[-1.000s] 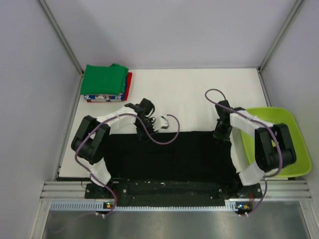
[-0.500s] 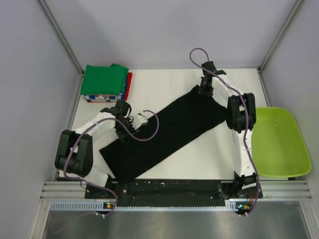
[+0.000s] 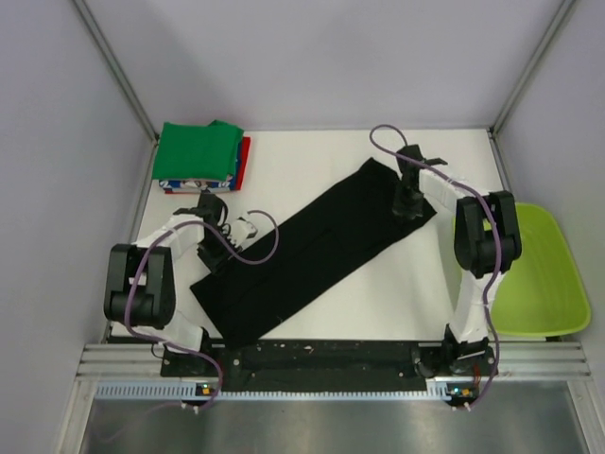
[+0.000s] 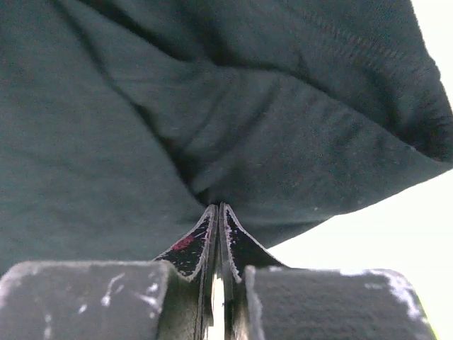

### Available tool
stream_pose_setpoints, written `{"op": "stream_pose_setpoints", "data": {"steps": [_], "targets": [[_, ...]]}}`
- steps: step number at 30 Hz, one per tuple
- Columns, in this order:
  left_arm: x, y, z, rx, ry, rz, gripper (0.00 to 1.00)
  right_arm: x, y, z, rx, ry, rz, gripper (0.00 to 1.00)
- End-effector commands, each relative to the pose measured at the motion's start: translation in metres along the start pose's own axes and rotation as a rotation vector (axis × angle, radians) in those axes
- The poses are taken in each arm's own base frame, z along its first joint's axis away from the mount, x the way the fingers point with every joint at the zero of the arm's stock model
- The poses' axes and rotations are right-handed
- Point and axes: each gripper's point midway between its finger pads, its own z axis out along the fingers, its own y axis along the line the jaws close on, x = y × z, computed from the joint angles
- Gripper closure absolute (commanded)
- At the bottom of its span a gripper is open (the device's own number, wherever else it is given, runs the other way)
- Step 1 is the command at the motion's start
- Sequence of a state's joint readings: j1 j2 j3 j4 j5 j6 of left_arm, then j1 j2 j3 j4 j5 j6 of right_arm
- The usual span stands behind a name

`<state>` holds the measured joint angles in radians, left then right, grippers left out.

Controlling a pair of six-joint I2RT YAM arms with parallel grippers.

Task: Fold and stack the t-shirts
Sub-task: Rotate the tshirt 90 degrees

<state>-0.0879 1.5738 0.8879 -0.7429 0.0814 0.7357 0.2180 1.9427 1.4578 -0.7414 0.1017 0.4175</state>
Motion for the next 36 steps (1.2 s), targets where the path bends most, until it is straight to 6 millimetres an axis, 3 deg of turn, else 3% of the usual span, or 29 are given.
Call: {"op": "stream_pose_setpoints", "data": {"steps": [1,3,5,8,10,12,14,16,17,18,21,24,25,26,27,30,33,36], "targets": [[0.003,-0.023,0.008,0.085,-0.031,0.042,0.64,0.009,-0.010,0.039,0.022,0.067,0.058,1.00],[0.002,-0.043,0.008,0.150,-0.055,0.078,0.64,-0.013,-0.004,0.052,0.005,0.051,0.059,1.00],[0.000,-0.071,0.003,0.229,-0.075,0.139,0.64,-0.049,0.017,0.064,-0.054,0.017,0.060,1.00],[-0.013,-0.117,-0.004,0.331,-0.110,0.268,0.64,-0.111,0.061,0.084,-0.193,-0.060,0.070,1.00],[-0.025,-0.146,-0.012,0.382,-0.134,0.361,0.64,-0.153,0.089,0.078,-0.299,-0.147,0.068,1.00],[-0.037,-0.173,-0.027,0.460,-0.176,0.417,0.63,-0.189,0.107,0.055,-0.378,-0.251,0.054,0.94],[-0.046,-0.193,-0.050,0.562,-0.237,0.447,0.61,-0.213,0.116,0.019,-0.442,-0.361,-0.003,0.79],[-0.050,-0.195,-0.065,0.573,-0.276,0.473,0.60,-0.221,0.115,-0.019,-0.460,-0.438,-0.092,0.64],[-0.053,-0.193,-0.071,0.552,-0.297,0.496,0.59,-0.216,0.112,-0.029,-0.459,-0.443,-0.128,0.57],[-0.054,-0.189,-0.075,0.525,-0.306,0.514,0.58,-0.214,0.110,-0.053,-0.469,-0.473,-0.174,0.51],[-0.059,-0.178,-0.078,0.457,-0.322,0.582,0.54,-0.185,0.110,-0.103,-0.546,-0.508,-0.277,0.40],[-0.058,-0.176,-0.072,0.435,-0.330,0.669,0.50,-0.127,0.119,-0.137,-0.638,-0.560,-0.411,0.36],[-0.056,-0.179,-0.069,0.438,-0.333,0.718,0.49,-0.098,0.123,-0.137,-0.666,-0.559,-0.473,0.35],[-0.055,-0.184,-0.066,0.446,-0.338,0.766,0.49,-0.074,0.128,-0.163,-0.719,-0.633,-0.608,0.33],[-0.051,-0.188,-0.063,0.458,-0.348,0.819,0.49,-0.039,0.135,-0.168,-0.763,-0.651,-0.714,0.32],[-0.041,-0.201,-0.053,0.487,-0.355,0.939,0.48,0.067,0.146,-0.175,-0.876,-0.690,-1.157,0.31],[-0.032,-0.206,-0.045,0.485,-0.336,1.007,0.48,0.178,0.139,-0.169,-0.970,-0.635,-1.564,0.27],[-0.019,-0.213,-0.036,0.502,-0.318,1.046,0.48,0.248,0.130,-0.167,-1.072,-0.508,-1.718,0.27]]}}
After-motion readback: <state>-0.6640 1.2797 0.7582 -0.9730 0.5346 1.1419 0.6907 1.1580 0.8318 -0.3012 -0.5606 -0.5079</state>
